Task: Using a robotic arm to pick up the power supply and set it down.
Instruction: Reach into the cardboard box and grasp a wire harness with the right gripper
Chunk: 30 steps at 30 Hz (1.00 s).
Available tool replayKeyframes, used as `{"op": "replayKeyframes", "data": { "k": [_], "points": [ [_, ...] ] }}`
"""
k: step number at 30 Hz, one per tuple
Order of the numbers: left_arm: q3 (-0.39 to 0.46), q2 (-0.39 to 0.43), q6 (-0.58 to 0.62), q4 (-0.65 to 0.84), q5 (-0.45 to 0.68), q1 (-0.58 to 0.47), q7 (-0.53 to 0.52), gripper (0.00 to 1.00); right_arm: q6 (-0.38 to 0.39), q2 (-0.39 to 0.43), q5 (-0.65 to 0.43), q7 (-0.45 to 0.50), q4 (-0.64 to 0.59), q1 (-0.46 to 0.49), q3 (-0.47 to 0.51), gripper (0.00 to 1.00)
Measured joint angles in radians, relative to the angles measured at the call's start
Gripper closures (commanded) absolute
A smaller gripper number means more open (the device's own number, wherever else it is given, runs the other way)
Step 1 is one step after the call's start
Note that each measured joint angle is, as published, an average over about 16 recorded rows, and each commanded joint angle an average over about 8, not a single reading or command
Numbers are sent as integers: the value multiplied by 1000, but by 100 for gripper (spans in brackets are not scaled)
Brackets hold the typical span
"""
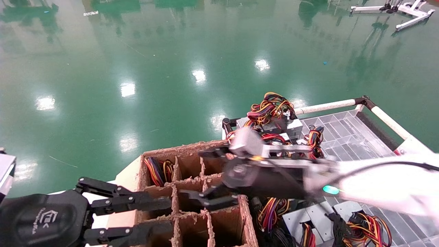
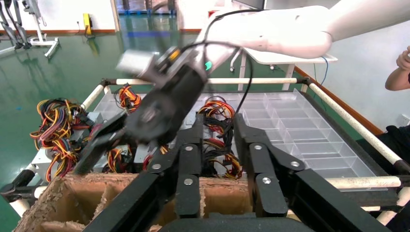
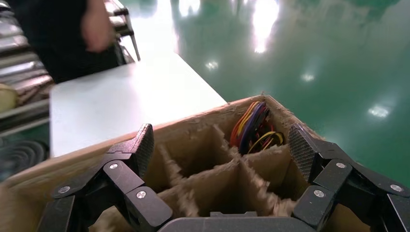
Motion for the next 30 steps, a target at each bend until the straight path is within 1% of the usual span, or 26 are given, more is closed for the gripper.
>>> {"op": "replayKeyframes", "data": {
  "k": [6, 9, 12, 16, 28, 29, 30],
  "points": [
    [0, 0, 0, 0, 0, 0, 0, 0, 72, -150, -61, -66, -187, 82, -57, 0],
    [0, 0, 0, 0, 0, 0, 0, 0, 118, -202, -69, -89, -245, 104, -89, 0],
    [1, 0, 0, 0, 0, 0, 0, 0, 166, -235, -59, -100, -275, 114, -128, 0],
    [1, 0, 0, 0, -1, 0, 0, 0, 232, -254, -26, -96, -272, 115, -193, 0],
    [1, -1, -1, 0, -1, 0, 1, 0, 423, -256, 125, -23, -161, 100, -429, 0],
    [1, -1, -1, 0, -1, 0, 1, 0, 437, -256, 136, -19, -153, 100, -447, 2],
    [1, -1, -1, 0, -1, 0, 1, 0, 450, -256, 147, -14, -146, 100, -465, 9]
  ]
}}
